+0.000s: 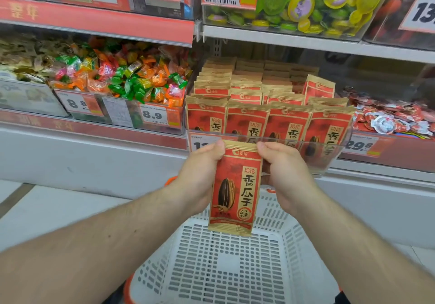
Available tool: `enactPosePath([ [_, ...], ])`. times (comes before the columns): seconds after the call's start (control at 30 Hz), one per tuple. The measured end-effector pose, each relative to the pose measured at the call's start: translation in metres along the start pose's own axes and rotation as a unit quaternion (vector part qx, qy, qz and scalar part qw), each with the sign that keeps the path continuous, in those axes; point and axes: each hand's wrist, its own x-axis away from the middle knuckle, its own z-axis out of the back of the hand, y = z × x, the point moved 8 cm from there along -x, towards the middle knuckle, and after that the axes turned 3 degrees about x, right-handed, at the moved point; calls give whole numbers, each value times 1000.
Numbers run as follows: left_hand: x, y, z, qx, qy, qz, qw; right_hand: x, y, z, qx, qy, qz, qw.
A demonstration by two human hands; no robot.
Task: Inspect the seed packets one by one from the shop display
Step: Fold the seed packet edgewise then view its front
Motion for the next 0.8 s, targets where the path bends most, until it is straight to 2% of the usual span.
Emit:
enactPosePath([
  [0.17,-2,-6,4,4,-14,3,1000,-3,8,-3,-13,-18,-18,1000],
  [0.3,-3,-4,6,-13,-23,-7,1000,-3,6,-4,0,-22,2,1000],
  [0.43,-2,8,14,-137,-18,-57,989,0,-4,1,73,-1,82,994],
  [0.6,4,34,24,-292,-45,-159,942,11,-12,4,179,-1,217,960],
  [0.8,11,37,26,-304,-87,-196,928,17,-11,2,191,-8,289,938],
])
